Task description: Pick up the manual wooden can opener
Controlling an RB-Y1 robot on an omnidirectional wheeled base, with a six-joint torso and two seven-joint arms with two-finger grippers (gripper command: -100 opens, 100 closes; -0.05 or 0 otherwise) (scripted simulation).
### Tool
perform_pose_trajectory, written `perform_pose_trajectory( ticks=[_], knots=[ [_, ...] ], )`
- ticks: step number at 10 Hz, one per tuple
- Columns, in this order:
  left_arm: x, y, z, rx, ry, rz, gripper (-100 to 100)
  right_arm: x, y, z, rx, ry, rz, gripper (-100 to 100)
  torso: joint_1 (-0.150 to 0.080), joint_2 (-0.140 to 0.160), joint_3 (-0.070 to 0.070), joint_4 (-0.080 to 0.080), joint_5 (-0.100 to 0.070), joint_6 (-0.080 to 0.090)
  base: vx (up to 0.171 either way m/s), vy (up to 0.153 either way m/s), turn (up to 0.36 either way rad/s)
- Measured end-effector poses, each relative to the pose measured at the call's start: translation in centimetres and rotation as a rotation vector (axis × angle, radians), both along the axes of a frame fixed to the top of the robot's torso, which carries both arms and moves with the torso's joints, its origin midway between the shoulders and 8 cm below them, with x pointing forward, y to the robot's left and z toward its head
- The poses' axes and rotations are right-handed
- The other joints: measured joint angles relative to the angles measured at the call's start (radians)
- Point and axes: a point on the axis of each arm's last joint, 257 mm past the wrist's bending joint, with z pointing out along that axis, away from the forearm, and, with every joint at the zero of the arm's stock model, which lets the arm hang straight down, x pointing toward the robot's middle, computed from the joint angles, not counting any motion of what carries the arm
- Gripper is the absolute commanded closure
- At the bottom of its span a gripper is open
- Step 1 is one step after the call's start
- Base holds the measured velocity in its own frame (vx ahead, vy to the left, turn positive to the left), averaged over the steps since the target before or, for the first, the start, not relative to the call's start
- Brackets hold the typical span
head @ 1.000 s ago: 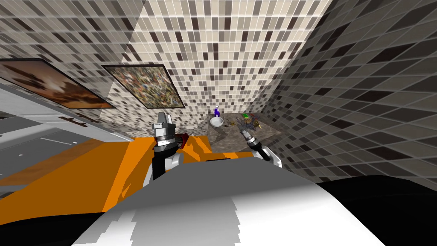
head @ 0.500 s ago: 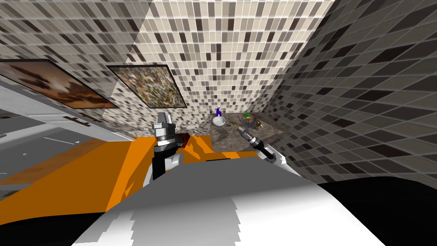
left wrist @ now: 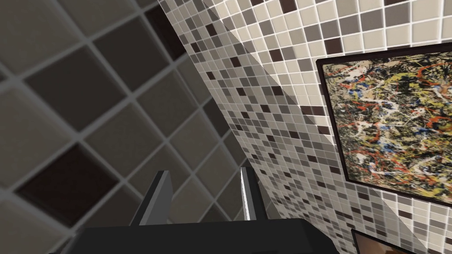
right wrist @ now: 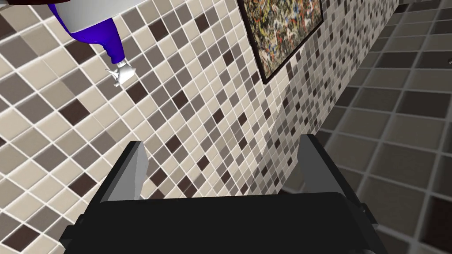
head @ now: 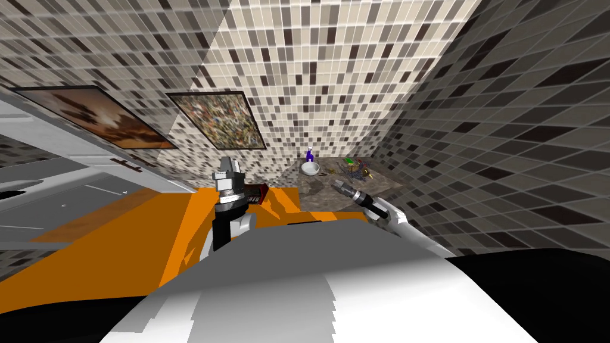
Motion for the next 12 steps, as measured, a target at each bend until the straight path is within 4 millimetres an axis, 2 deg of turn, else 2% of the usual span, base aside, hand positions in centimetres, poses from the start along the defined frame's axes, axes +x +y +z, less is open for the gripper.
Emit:
perform_pose_trajectory(
  ticks=[3,7,10,12],
  knots=[
    [0.0,0.0,0.0,0.000,0.000,0.000,0,0.2,-2.1,-2.1,-0.136,0.014,0.013,-100,-0.002,-0.001,0.000,0.000,0.000,0.000,-0.004,0.059,0.087],
    [0.0,0.0,0.0,0.000,0.000,0.000,0,0.0,-7.1,-6.0,-0.363,0.056,0.019,-100,-0.001,-0.001,-0.001,0.000,0.000,0.000,0.001,0.066,0.132],
    [0.0,0.0,0.0,0.000,0.000,0.000,0,0.1,-10.3,-6.9,-0.488,0.080,0.017,-100,-0.002,-0.001,0.000,0.000,0.000,0.001,0.004,0.053,0.140],
    [0.0,0.0,0.0,0.000,0.000,0.000,0,0.0,-13.5,-8.5,-0.615,0.107,0.018,-100,0.000,-0.002,-0.001,0.000,0.000,-0.001,0.018,0.080,0.229]
  ],
)
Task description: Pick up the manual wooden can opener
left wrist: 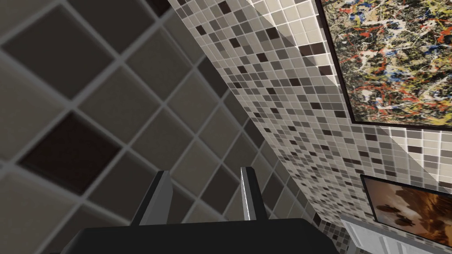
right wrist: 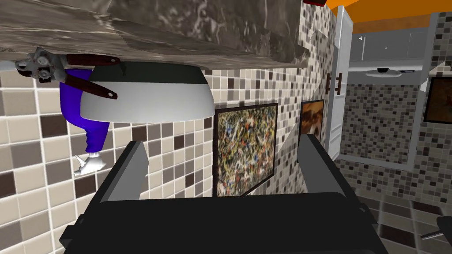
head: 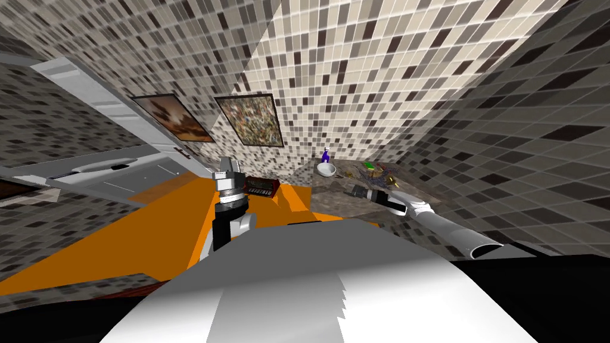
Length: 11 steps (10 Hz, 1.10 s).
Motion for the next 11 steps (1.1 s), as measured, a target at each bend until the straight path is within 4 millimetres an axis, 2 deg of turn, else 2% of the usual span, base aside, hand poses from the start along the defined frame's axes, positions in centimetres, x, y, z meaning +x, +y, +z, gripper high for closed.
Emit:
perform_pose_trajectory(
  ticks=[3,6,7,8,10,11],
  knots=[
    [0.0,0.0,0.0,0.000,0.000,0.000,0,-0.5,-5.4,-1.5,-0.174,0.045,-0.022,-100,0.000,0.000,0.000,0.000,0.000,0.000,0.022,0.065,0.210],
    [0.0,0.0,0.0,0.000,0.000,0.000,0,-0.9,-9.7,-1.9,-0.302,0.071,-0.038,-100,-0.002,0.001,0.000,0.000,0.000,0.002,0.022,0.053,0.164],
    [0.0,0.0,0.0,0.000,0.000,0.000,0,-1.2,-11.8,-1.8,-0.355,0.088,-0.045,-100,-0.002,0.000,0.000,0.000,0.000,0.001,0.036,0.072,0.361],
    [0.0,0.0,0.0,0.000,0.000,0.000,0,-1.9,-14.6,-2.2,-0.422,0.111,-0.059,-100,-0.001,0.000,0.000,0.000,0.000,0.001,0.033,0.047,0.102],
    [0.0,0.0,0.0,0.000,0.000,0.000,0,-2.7,-17.3,-2.1,-0.505,0.136,-0.064,-100,-0.002,0.000,0.000,0.000,0.000,0.001,0.042,0.051,0.234],
    [0.0,0.0,0.0,0.000,0.000,0.000,0,-3.6,-19.6,-2.0,-0.566,0.160,-0.075,-100,-0.002,0.000,0.000,0.000,0.000,0.001,0.062,0.064,0.343]
  ],
)
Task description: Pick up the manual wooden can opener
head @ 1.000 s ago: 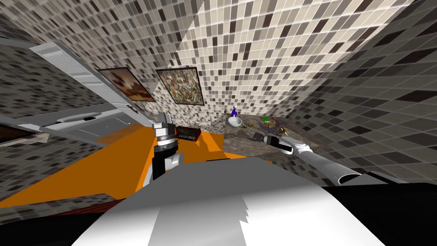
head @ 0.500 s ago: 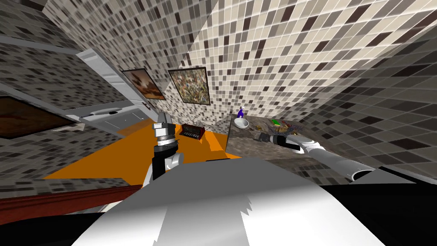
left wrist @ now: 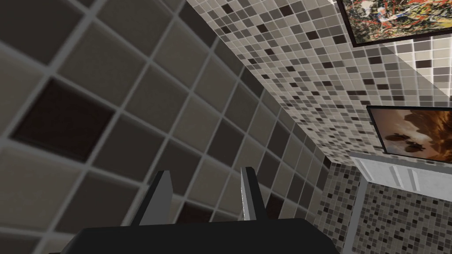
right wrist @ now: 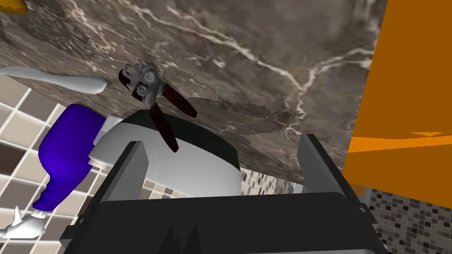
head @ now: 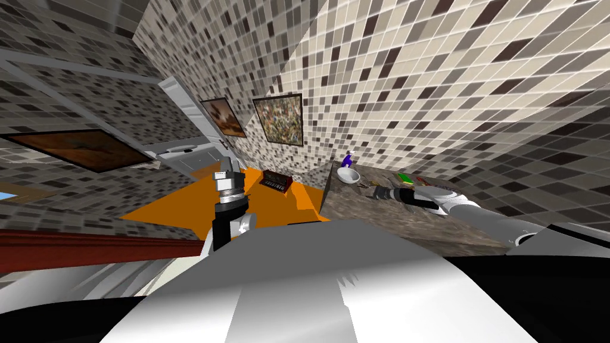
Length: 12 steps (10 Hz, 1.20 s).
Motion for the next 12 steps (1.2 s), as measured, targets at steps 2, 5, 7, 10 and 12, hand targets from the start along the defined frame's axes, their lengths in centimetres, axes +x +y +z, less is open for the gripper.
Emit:
perform_pose_trajectory(
  ticks=[2,5,7,10,12],
  knots=[
    [0.0,0.0,0.0,0.000,0.000,0.000,0,-1.9,-3.9,0.1,-0.119,0.050,-0.012,-100,0.001,-0.001,-0.001,0.000,0.000,0.000,0.049,0.049,0.153],
    [0.0,0.0,0.0,0.000,0.000,0.000,0,-5.1,-8.5,-0.2,-0.246,0.127,-0.023,-100,0.000,-0.001,-0.001,0.000,0.000,0.000,0.066,0.041,0.228],
    [0.0,0.0,0.0,0.000,0.000,0.000,0,-6.5,-10.5,-0.4,-0.298,0.167,-0.031,-100,-0.003,0.000,0.000,0.000,-0.001,0.001,0.037,0.001,0.038],
    [0.0,0.0,0.0,0.000,0.000,0.000,0,-6.9,-10.4,-1.2,-0.296,0.173,-0.037,-100,-0.005,0.003,0.002,0.001,-0.002,0.001,0.007,-0.025,0.098],
    [0.0,0.0,0.0,0.000,0.000,0.000,0,-7.1,-10.5,-1.9,-0.297,0.174,-0.052,100,-0.005,0.004,0.002,0.001,-0.002,0.002,0.002,-0.013,0.021]
  ],
)
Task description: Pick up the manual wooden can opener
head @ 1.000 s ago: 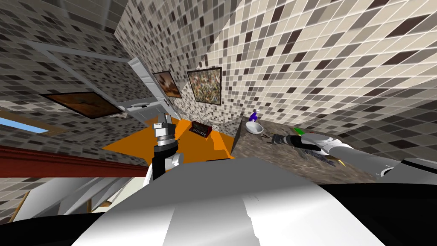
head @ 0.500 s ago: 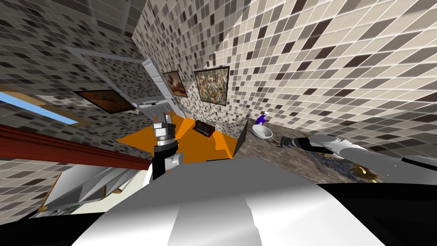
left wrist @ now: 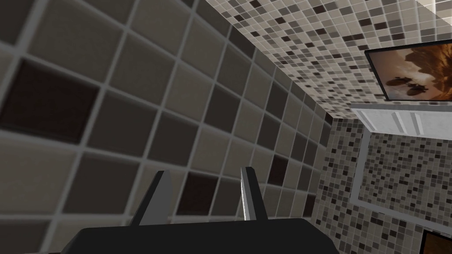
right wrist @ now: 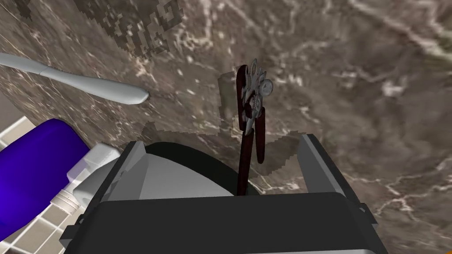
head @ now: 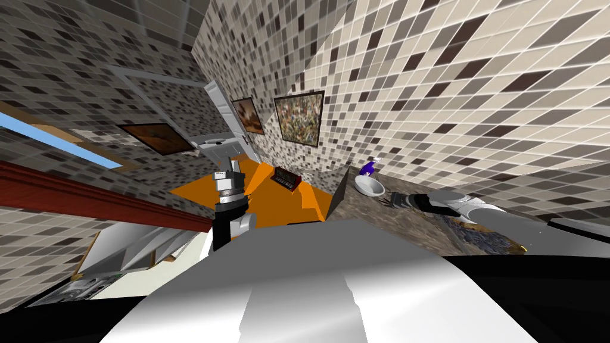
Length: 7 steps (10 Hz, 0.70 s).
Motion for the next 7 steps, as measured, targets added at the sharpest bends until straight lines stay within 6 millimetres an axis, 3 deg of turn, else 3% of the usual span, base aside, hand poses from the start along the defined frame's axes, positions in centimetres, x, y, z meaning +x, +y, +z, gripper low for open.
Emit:
perform_pose_trajectory(
  ticks=[4,5,6,7],
  knots=[
    [0.00,0.00,0.00,0.000,0.000,0.000,0,0.00,0.02,0.00,0.002,0.000,-0.001,100,0.002,0.001,0.000,0.000,0.001,0.000,0.000,0.000,0.000],
    [0.00,0.00,0.00,0.000,0.000,0.000,0,0.00,0.02,-0.01,0.002,0.000,-0.002,0,0.003,0.001,0.001,0.000,0.001,-0.001,0.000,0.000,0.000],
    [0.00,0.00,0.00,0.000,0.000,0.000,0,0.00,0.02,-0.01,0.002,0.000,-0.002,100,0.003,0.001,0.001,0.000,0.001,-0.001,-0.007,0.031,-0.165],
    [0.00,0.00,0.00,0.000,0.000,0.000,0,0.32,-0.07,0.77,0.000,-0.003,0.009,100,0.005,0.002,0.001,0.001,0.002,0.002,-0.004,0.021,-0.062]
  ],
)
